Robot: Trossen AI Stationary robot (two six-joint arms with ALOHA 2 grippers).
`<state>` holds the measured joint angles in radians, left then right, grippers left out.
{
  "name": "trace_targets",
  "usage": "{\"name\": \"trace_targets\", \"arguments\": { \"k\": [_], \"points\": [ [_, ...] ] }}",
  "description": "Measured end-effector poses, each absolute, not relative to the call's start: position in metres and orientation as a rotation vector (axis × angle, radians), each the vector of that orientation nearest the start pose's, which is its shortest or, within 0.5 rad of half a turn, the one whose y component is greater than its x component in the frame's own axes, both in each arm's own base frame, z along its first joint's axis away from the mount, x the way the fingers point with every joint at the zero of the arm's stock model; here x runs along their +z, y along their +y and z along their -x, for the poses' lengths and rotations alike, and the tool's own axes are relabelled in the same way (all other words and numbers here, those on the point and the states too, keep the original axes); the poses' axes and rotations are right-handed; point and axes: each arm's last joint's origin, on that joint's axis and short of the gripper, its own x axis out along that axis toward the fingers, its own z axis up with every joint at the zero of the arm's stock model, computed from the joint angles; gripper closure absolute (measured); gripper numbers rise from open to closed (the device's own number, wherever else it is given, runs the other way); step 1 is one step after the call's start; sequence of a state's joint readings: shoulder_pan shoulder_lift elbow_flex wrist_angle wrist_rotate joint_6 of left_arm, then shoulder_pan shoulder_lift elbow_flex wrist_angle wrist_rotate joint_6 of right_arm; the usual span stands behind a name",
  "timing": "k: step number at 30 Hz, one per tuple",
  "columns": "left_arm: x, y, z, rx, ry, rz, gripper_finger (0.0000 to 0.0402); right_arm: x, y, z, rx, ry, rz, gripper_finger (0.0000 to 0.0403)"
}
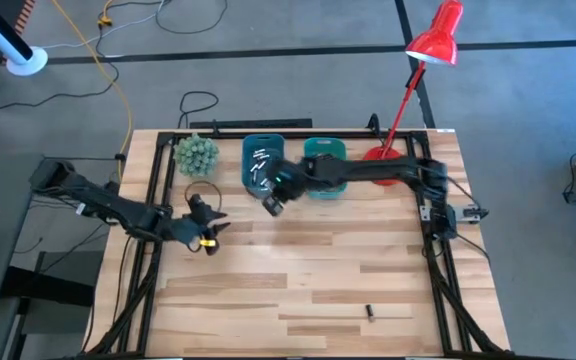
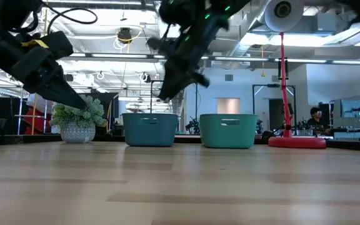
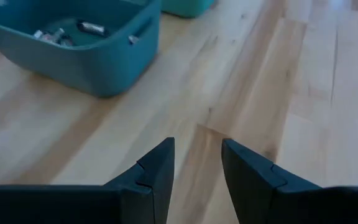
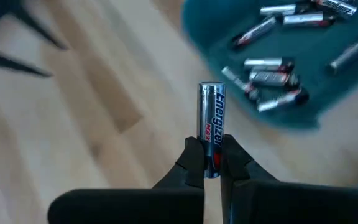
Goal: Sort batteries
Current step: Put the silver battery into the blue bin
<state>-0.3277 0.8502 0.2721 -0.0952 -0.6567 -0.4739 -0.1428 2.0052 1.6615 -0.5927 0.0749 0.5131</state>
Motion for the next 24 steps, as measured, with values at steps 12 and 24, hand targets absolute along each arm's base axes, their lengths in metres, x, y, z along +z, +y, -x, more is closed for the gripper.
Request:
{"name": "trace_targets", "arguments": {
  "k": [12, 24],
  "points": [
    [0.160, -0.015, -0.132, 0.426, 0.451, 0.119, 0.0274, 0.217, -0.141, -0.467, -0.514, 0.909, -0.555, 0.0388],
    [0.161, -0.006, -0.132, 0.459, 0.465, 0.046, 0.0274, 0.185, -0.155, -0.472, -0.526, 1.014, -0.534, 0.0344]
  ]
}}
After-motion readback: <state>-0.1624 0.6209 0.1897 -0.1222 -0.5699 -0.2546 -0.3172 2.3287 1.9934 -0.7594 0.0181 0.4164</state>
